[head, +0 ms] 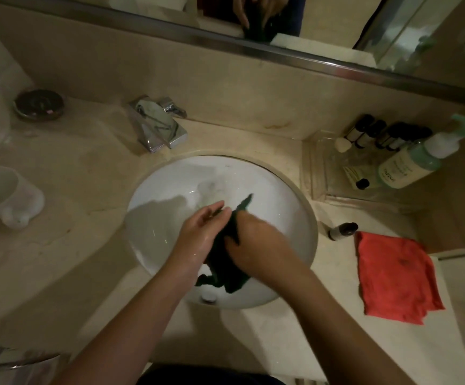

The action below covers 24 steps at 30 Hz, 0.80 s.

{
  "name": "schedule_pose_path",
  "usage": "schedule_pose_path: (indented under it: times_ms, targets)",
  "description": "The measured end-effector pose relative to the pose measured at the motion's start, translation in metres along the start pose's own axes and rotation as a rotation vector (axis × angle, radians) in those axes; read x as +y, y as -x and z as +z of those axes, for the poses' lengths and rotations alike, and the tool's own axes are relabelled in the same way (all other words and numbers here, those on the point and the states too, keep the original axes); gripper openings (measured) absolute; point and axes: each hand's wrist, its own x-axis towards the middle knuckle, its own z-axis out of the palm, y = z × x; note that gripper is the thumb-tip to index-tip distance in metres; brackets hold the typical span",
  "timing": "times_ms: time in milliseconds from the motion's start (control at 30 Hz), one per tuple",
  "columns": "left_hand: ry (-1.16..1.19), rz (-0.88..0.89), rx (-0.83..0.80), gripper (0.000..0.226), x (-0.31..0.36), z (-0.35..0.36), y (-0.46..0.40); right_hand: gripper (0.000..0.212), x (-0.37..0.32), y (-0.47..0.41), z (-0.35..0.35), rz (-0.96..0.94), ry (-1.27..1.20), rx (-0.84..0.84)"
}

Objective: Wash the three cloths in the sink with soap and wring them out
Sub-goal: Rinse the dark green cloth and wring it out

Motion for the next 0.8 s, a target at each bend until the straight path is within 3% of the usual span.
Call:
schedule_pose_path:
  times_ms: [67,167,233,333,433,500,567,633,700,733,800]
  targets:
    - [0.027,-0.012,0.035,0.028,-0.002,0.006,0.0,0.043,-0.009,0.001,0.008,-0.046,0.07,-0.094]
    - [0.102,-0.018,0.09,0.028,-0.002,0.005,-0.002,0.056,-0.013,0.006,0.006,-0.071,0.084,-0.23]
    - [0.125,0.002,0.133,0.028,-0.002,0.003,-0.003,0.065,-0.014,0.01,0.008,-0.071,-0.072,-0.288]
    - [0.107,0.07,0.183,0.028,0.001,-0.002,-0.005,0.077,-0.012,0.013,0.014,-0.039,-0.502,-0.343]
    - [0.059,0.137,0.166,0.034,0.004,-0.013,-0.008,0.046,0.002,0.013,0.011,0.092,-0.889,-0.287]
    - [0.026,0.174,0.106,0.042,0.006,-0.018,-0.007,0.021,0.019,0.006,0.015,0.258,-0.96,-0.099]
    - [0.04,0.186,0.013,0.053,0.009,-0.02,-0.004,0.023,0.036,-0.004,0.028,0.38,-0.972,0.026]
    - [0.052,0.197,-0.071,0.059,0.011,-0.021,-0.002,0.059,0.05,-0.017,0.041,0.459,-1.098,-0.078]
    - [0.065,0.204,-0.133,0.062,0.012,-0.023,-0.002,0.095,0.063,-0.028,0.053,0.533,-1.381,-0.272]
    - [0.078,0.207,-0.163,0.063,0.012,-0.024,-0.002,0.1,0.067,-0.031,0.057,0.542,-1.507,-0.368]
    - [0.105,0.205,-0.203,0.063,0.012,-0.025,-0.002,0.088,0.07,-0.035,0.063,0.457,-1.637,-0.509]
